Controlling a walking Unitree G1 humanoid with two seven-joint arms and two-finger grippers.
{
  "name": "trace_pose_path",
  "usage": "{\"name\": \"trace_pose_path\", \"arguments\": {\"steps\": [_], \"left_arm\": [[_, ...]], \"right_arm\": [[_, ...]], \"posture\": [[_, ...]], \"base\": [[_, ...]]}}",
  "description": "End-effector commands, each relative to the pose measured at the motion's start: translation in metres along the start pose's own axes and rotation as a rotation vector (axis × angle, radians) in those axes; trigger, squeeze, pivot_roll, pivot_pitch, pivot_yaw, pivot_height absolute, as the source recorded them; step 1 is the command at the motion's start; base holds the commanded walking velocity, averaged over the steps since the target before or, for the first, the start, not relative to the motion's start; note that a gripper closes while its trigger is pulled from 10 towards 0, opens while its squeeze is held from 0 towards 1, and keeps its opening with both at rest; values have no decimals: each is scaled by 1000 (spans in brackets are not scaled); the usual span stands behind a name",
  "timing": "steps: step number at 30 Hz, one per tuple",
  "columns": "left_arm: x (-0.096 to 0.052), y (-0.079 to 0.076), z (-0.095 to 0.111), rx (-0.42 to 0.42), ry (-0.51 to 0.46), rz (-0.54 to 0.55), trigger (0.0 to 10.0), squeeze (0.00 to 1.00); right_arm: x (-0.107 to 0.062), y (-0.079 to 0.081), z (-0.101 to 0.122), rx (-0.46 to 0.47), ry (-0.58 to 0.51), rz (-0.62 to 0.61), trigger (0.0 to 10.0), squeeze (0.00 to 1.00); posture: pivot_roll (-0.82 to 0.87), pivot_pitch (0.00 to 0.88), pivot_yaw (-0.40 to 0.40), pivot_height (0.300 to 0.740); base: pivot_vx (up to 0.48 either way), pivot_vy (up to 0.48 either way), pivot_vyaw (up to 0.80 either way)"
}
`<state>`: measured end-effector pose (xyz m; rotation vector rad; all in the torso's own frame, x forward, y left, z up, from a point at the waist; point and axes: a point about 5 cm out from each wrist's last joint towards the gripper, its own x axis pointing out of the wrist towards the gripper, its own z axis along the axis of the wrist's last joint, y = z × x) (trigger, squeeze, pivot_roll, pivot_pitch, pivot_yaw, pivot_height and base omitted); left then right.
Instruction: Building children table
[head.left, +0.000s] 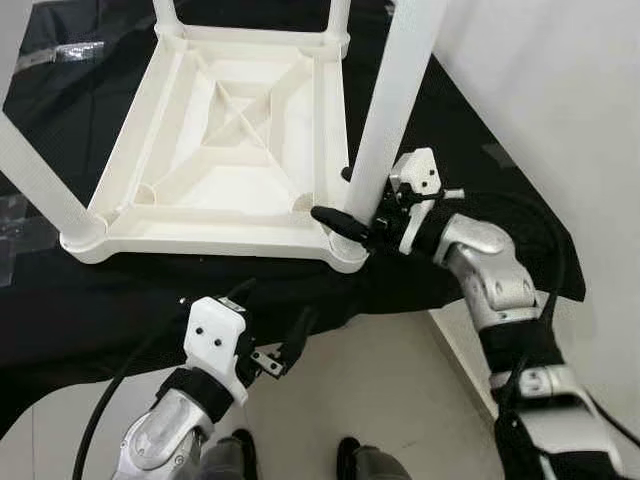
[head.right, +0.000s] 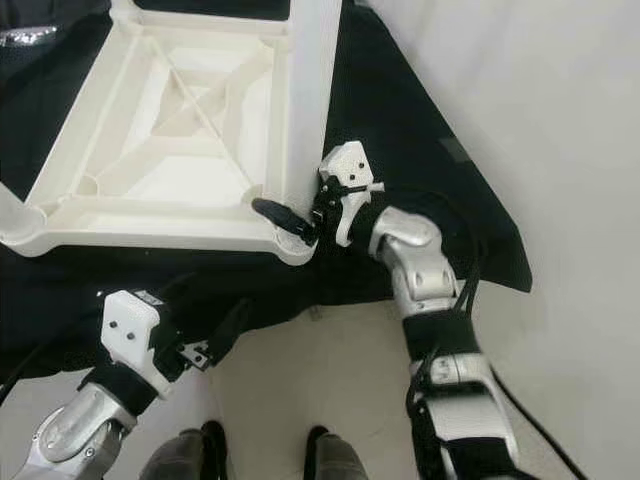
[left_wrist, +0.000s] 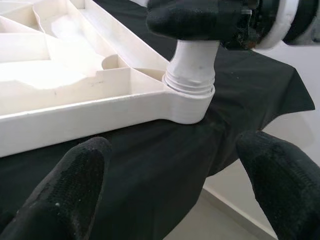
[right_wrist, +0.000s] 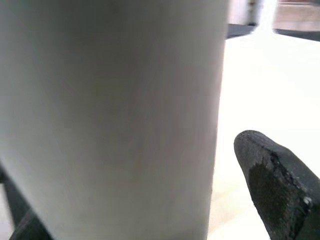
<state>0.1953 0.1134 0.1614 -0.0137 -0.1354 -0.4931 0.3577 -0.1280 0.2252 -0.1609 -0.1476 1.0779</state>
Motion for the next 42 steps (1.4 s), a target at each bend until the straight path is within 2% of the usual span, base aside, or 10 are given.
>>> {"name": "trace_pose_path", "arguments": {"steps": [1,8,9,20,28,35,37,38,39,42], "left_arm": [[-2,-2,-3,10,24,-10,10000,0],[-1,-2,-2,14,23,-11,10000,0],[0,-2,-2,16,22,-12,10000,0],[3,-4,-2,15,16,-25,10000,0],[4,-8,-4,-7,19,-34,10000,0],[6,-8,-5,-14,15,-39,10000,0],[7,-8,-4,-14,13,-38,10000,0],[6,-7,-5,-13,12,-33,10000,0],[6,-6,-5,-10,13,-28,10000,0],[7,-5,-5,-7,12,-25,10000,0]], "right_arm": [[2,2,-1,1,-7,55,10000,0],[8,-2,-1,-7,13,145,9333,0],[8,-3,-1,9,12,168,0,0],[-8,-7,-23,9,30,70,0,0],[-21,55,-84,149,234,-697,0,0],[4,69,-83,131,209,-601,0,0],[7,69,-82,134,200,-587,2588,0],[10,69,-79,131,181,-559,10000,0],[14,69,-75,144,143,-487,10000,1000],[20,67,-62,162,67,-387,10000,1000]], "posture": [[121,251,-87,740],[133,245,-83,740],[132,242,-85,740],[102,242,-79,740],[43,273,-82,740],[33,260,-79,740],[32,260,-83,740],[33,261,-84,740],[34,258,-83,740],[36,257,-84,740]], "base": [[0,0,0],[0,0,0],[0,0,0],[0,0,0],[0,0,0],[0,0,0],[0,0,0],[0,0,0],[0,0,0],[0,0,0]]}}
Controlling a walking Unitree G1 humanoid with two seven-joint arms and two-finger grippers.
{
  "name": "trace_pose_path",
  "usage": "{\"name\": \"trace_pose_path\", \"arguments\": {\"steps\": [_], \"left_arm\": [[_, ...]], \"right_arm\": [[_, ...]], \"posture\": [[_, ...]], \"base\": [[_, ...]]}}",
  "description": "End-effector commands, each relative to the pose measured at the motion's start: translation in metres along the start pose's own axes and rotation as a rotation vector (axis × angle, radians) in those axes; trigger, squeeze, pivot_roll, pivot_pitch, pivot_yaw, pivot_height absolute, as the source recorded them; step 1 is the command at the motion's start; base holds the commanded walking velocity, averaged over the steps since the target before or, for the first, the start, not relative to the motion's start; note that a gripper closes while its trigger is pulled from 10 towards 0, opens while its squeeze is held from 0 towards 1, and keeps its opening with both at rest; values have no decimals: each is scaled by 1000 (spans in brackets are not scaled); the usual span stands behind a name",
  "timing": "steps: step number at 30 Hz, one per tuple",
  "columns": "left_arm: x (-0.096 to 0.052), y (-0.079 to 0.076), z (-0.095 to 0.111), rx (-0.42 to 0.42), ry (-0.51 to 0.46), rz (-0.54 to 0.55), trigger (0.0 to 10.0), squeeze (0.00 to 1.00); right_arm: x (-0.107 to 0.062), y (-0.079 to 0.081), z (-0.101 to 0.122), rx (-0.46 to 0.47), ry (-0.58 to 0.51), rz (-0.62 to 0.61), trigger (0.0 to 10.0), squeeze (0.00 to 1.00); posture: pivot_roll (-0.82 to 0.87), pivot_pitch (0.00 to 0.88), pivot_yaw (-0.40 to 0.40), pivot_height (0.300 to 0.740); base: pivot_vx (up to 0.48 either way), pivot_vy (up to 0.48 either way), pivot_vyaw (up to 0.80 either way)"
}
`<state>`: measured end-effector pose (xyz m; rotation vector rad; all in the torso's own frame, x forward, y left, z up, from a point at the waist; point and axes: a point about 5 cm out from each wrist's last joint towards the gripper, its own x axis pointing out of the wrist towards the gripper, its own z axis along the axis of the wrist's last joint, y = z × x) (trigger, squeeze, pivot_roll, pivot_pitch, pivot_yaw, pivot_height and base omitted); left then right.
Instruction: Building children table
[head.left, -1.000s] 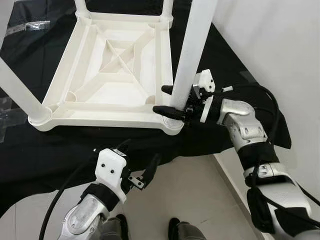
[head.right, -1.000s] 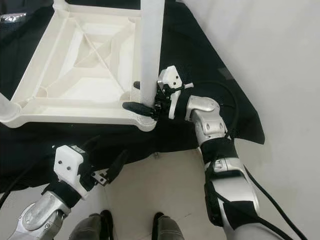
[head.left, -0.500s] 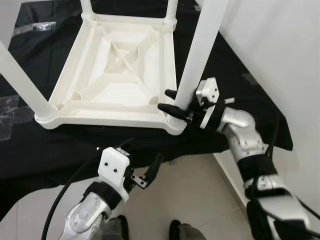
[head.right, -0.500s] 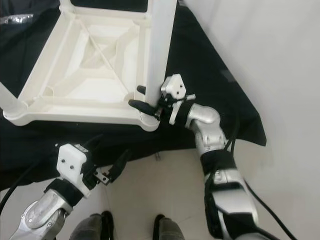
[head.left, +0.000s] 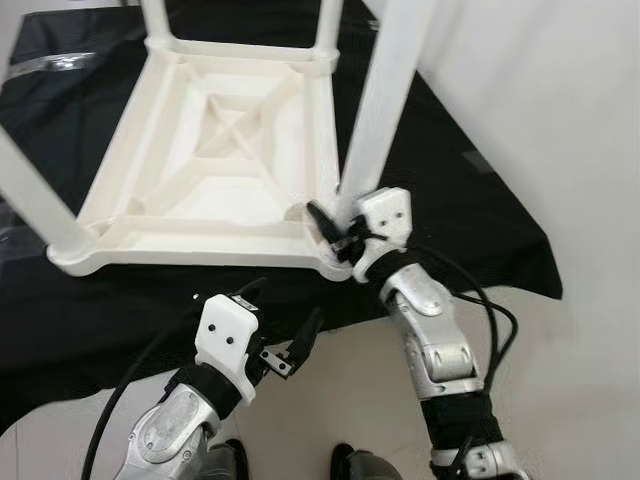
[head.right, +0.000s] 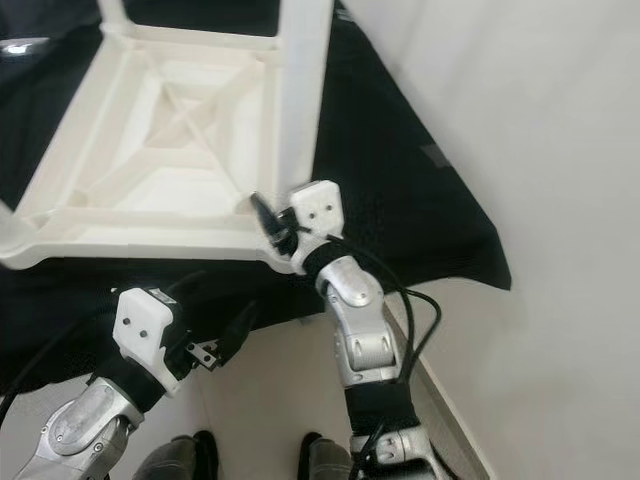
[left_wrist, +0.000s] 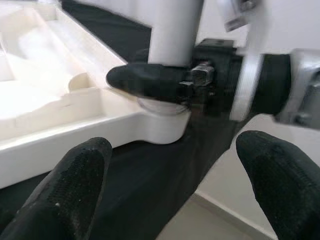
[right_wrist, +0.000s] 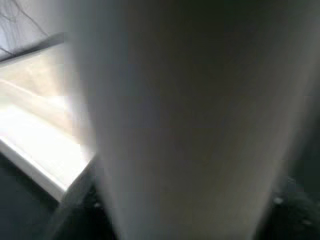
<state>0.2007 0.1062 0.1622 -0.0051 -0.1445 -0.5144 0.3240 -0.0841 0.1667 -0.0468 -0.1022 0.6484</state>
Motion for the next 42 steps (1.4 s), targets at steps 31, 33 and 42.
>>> {"name": "trace_pose_path", "arguments": {"steps": [31,33,42], "left_arm": [[-4,-2,-2,-1,17,14,10000,0],[-4,-1,-2,-1,16,17,10000,0],[-2,-1,-4,-15,22,-1,10000,0]], "right_arm": [[26,-24,45,-13,-67,723,0,0],[20,-29,35,-67,-45,570,0,0],[-13,8,-31,11,156,-195,0,0]], "posture": [[89,270,-108,740],[83,265,-112,740],[45,257,-72,740]], "base": [[0,0,0],[0,0,0],[0,0,0]]}}
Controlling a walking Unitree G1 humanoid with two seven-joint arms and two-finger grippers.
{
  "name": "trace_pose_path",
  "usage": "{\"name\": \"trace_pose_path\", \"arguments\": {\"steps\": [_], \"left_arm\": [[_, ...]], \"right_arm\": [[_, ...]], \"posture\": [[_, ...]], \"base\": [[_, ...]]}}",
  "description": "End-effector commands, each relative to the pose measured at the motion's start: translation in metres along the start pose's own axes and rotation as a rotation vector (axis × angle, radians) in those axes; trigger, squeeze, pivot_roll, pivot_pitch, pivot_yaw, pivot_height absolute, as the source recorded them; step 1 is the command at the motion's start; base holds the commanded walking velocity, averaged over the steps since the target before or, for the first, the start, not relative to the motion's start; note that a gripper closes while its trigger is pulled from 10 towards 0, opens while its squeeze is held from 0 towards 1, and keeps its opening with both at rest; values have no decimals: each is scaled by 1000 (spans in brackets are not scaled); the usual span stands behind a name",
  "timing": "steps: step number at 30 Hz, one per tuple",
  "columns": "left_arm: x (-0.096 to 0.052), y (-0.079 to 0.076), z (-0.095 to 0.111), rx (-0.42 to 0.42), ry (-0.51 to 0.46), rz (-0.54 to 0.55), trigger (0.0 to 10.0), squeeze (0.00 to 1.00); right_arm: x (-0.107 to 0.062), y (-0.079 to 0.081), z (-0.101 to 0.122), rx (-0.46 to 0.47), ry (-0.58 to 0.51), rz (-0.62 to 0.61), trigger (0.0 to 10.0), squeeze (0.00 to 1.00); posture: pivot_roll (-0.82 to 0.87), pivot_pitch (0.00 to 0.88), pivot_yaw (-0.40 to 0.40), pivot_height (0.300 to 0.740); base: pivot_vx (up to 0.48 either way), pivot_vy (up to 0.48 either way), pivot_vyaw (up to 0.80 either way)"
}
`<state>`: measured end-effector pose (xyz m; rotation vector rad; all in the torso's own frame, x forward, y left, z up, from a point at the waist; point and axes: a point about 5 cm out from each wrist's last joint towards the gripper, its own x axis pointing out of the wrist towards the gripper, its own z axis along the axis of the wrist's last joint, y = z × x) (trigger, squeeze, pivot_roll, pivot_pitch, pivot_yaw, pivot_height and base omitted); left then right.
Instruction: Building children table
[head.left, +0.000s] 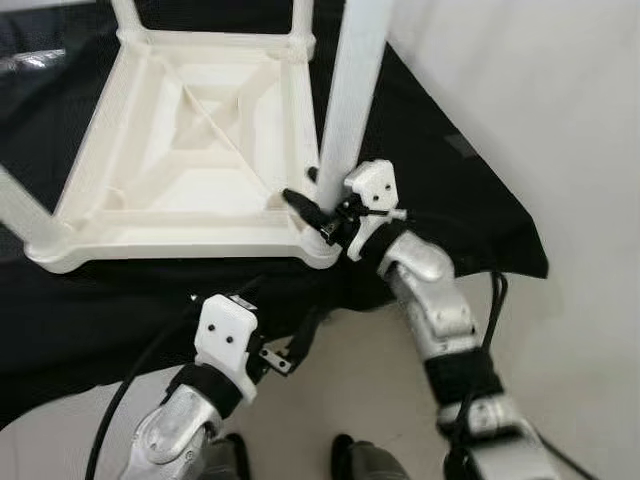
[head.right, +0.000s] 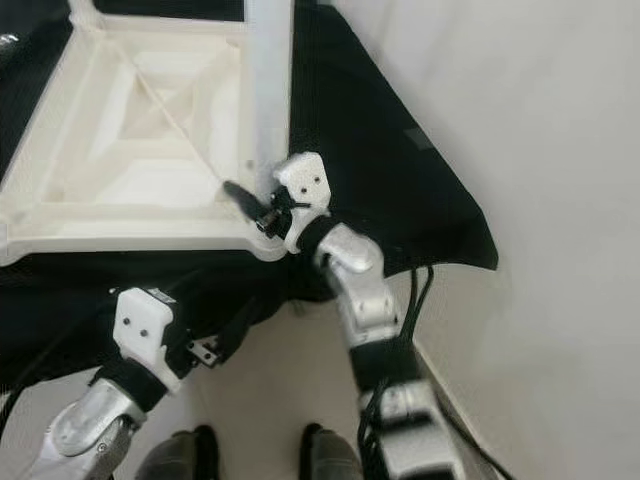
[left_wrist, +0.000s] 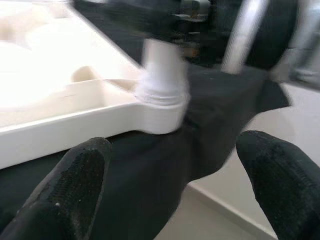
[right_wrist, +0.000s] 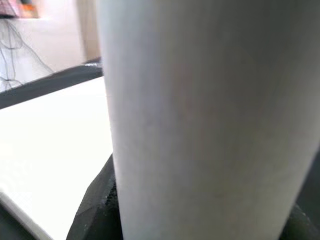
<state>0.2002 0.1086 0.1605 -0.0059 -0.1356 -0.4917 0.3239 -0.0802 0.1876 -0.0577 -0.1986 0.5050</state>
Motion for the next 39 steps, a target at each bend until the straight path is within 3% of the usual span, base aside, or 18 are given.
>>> {"name": "trace_pose_path", "arguments": {"steps": [1,3,4,5,8,9,10,12,13,14,15,17,18,20,21,24,31,39], "left_arm": [[0,-2,-3,-13,13,-24,10000,0],[1,-4,-4,-16,15,-33,10000,0],[2,-4,-4,-17,15,-37,10000,0],[2,-4,-4,-15,13,-35,10000,0],[2,-3,-4,-14,10,-29,10000,0],[2,-1,-3,-12,10,-22,10000,0],[2,-1,-3,-12,10,-22,10000,0],[2,1,-3,-7,9,-13,10000,0],[2,1,-3,-6,9,-14,10000,0],[2,1,-3,-6,9,-14,10000,0],[3,0,-2,-5,6,-15,10000,0],[3,0,-2,-6,4,-15,10000,0],[4,0,-1,-6,1,-15,10000,0],[4,0,-1,-6,1,-15,10000,0],[4,-1,-1,-6,0,-15,10000,0],[4,-1,0,-5,-3,-15,10000,0],[3,-1,0,-2,-4,-9,10000,0],[3,-2,1,-1,-6,-13,10000,0]], "right_arm": [[-22,6,-50,39,243,-49,0,0],[-18,13,-48,45,227,-21,0,0],[-11,15,-45,50,209,-3,3098,0],[-5,16,-42,53,195,21,10000,0],[0,17,-40,55,183,44,10000,0],[3,18,-34,84,148,99,10000,1000],[3,18,-34,84,148,99,10000,1000],[11,14,-1,190,-4,222,10000,1000],[12,12,6,216,-30,260,10000,878],[12,12,6,216,-30,260,10000,878],[12,6,21,200,-80,391,10000,0],[11,1,28,172,-103,463,10000,0],[8,-5,38,120,-120,601,10000,0],[8,-5,38,120,-120,601,10000,0],[0,-14,38,52,-73,771,10000,0],[-5,-24,35,1,-13,881,10000,0],[7,-43,40,-38,15,871,10000,0],[11,-34,30,-60,25,890,10000,0]], "posture": [[45,257,-72,740],[44,252,-73,740],[49,250,-78,740],[53,251,-82,740],[54,251,-82,740],[59,249,-83,740],[59,249,-83,740],[64,249,-82,740],[63,246,-86,740],[63,246,-86,740],[61,247,-91,740],[61,247,-92,740],[62,248,-93,740],[62,248,-93,740],[69,247,-96,740],[73,248,-100,740],[83,249,-101,740],[88,249,-99,740]], "base": [[0,0,0],[0,0,0],[0,0,0],[0,0,0],[0,0,0],[0,0,0],[0,0,0],[0,0,0],[0,0,0],[0,0,0],[0,0,0],[0,0,0],[0,0,0],[0,0,0],[0,0,0],[0,0,0],[0,0,0],[0,0,0]]}}
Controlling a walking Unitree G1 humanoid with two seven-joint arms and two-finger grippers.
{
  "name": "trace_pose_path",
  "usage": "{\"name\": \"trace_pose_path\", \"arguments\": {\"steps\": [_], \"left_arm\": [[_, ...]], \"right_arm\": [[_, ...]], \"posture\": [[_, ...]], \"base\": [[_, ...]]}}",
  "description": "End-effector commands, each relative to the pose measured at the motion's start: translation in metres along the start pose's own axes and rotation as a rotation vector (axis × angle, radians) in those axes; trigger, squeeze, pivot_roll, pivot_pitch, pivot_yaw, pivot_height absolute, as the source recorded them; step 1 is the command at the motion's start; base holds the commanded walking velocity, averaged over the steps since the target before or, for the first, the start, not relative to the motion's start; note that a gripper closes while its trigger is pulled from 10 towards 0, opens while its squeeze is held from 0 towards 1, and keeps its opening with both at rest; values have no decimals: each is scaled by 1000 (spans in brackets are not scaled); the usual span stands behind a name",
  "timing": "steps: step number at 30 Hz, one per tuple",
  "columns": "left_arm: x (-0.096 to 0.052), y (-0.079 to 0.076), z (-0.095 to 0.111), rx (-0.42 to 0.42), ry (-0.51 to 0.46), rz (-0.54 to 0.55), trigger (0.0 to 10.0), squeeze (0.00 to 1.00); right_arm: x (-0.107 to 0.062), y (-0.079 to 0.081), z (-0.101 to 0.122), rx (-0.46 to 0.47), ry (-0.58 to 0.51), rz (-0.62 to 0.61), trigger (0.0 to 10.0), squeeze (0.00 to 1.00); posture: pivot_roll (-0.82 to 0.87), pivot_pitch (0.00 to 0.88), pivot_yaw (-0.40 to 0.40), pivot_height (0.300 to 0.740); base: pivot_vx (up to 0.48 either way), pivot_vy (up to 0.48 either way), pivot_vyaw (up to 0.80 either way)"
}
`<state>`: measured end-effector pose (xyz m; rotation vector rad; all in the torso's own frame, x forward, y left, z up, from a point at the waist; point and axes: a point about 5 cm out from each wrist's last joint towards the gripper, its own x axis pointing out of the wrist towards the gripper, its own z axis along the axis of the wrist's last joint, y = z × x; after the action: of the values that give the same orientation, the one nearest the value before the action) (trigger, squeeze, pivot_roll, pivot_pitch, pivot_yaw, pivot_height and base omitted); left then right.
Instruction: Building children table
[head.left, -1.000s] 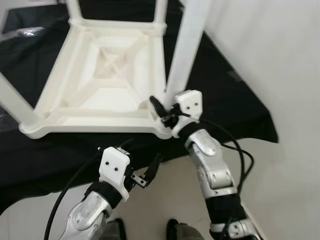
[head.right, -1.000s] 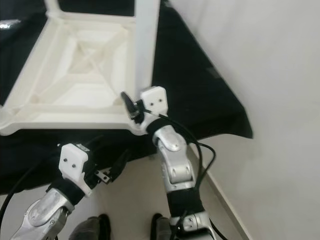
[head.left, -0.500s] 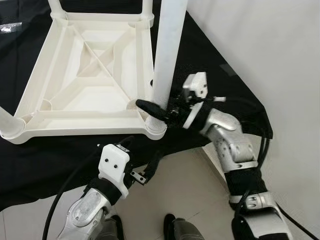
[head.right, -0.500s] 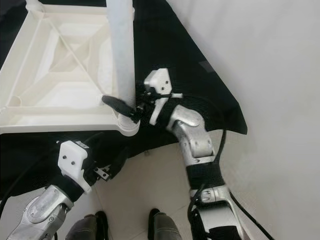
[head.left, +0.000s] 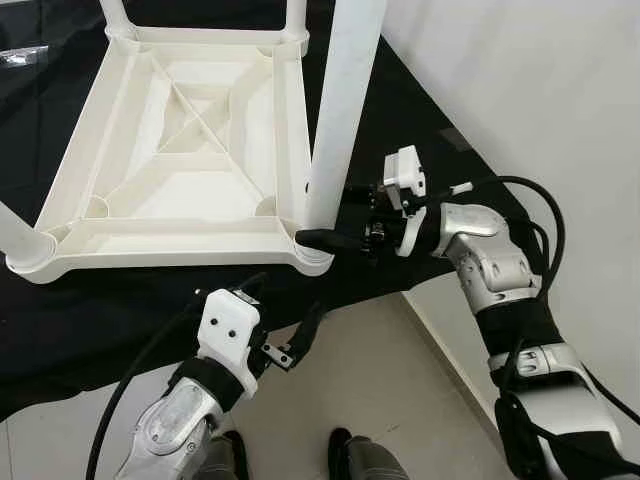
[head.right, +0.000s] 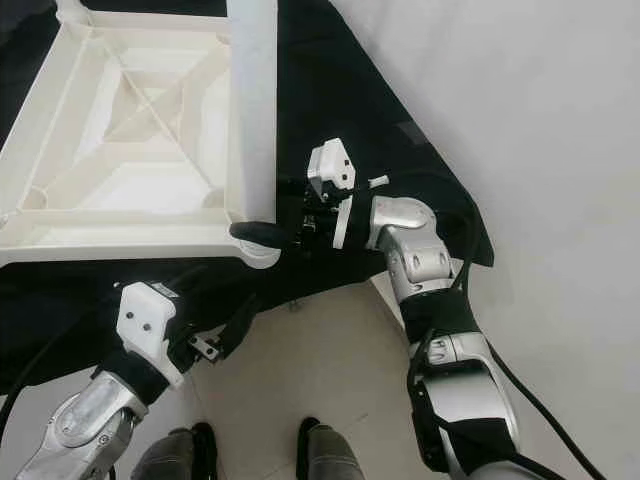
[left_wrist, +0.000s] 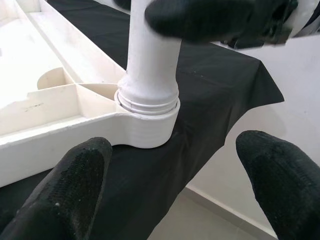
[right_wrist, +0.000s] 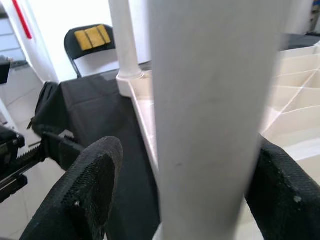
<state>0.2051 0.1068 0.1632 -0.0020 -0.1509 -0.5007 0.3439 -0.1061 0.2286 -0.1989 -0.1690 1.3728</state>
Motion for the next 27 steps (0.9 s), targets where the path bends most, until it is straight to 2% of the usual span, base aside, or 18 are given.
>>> {"name": "trace_pose_path", "arguments": {"steps": [1,2,3,4,5,6,7,8,13,19,20,21,22,23,24,25,26,27], "left_arm": [[-3,-3,-1,-8,8,-5,10000,0],[-3,-3,-1,-8,8,-6,10000,0],[-3,-3,-1,-8,8,-6,10000,0],[-3,-3,-1,-7,8,-7,10000,0],[-3,-3,-1,-7,7,-7,10000,0],[-3,-3,-1,-6,7,-6,10000,0],[-3,-3,-1,-6,7,-6,10000,0],[-3,-3,-1,-6,6,-6,10000,0],[-2,-3,-1,-6,4,-6,10000,0],[-2,-2,-1,-5,3,-4,10000,0],[-2,-3,-2,-2,4,-7,10000,0],[-3,-2,-1,-2,1,1,10000,0],[-3,-2,-1,-2,1,1,10000,0],[-4,0,0,-3,1,10,10000,0],[-5,2,0,-2,0,19,10000,0],[-6,4,1,-1,0,24,10000,0],[-6,6,-1,3,5,26,10000,0],[-6,6,-1,3,5,26,10000,0]], "right_arm": [[2,3,-7,-1,16,15,10000,0],[3,3,-8,2,15,11,9294,0],[3,3,-8,2,15,11,9294,0],[3,3,-9,4,14,7,7412,0],[3,0,-9,6,11,-8,3608,0],[2,-2,-10,3,13,-25,1333,0],[2,-2,-10,3,13,-25,1333,0],[2,-5,-10,-3,16,-41,0,0],[-1,-12,-9,-16,21,-94,0,0],[-16,-13,-21,-28,69,-246,0,0],[-25,-9,-31,2,108,-403,0,0],[-32,-2,-44,-8,173,-668,0,0],[-32,-2,-44,-8,173,-668,0,0],[-43,12,-58,8,249,-912,0,0],[-46,34,-68,57,284,-1036,0,0],[-49,49,-73,97,302,-1101,0,0],[-24,73,-78,108,289,-979,0,0],[-24,73,-78,108,289,-979,0,0]], "posture": [[88,249,-99,740],[89,247,-99,740],[89,247,-99,740],[89,248,-99,740],[88,247,-101,740],[88,247,-102,740],[88,247,-102,740],[88,247,-102,740],[86,243,-104,740],[77,239,-110,740],[86,238,-118,740],[83,245,-134,740],[83,245,-134,740],[83,245,-134,740],[74,253,-130,740],[74,253,-130,740],[64,250,-113,740],[64,250,-113,740]], "base": [[0,0,0],[0,0,0],[0,0,0],[0,0,0],[0,0,0],[0,0,0],[0,0,0],[0,0,0],[0,0,0],[0,0,0],[0,0,0],[0,0,0],[0,0,0],[0,0,0],[0,0,0],[0,0,0],[0,0,0],[0,0,0]]}}
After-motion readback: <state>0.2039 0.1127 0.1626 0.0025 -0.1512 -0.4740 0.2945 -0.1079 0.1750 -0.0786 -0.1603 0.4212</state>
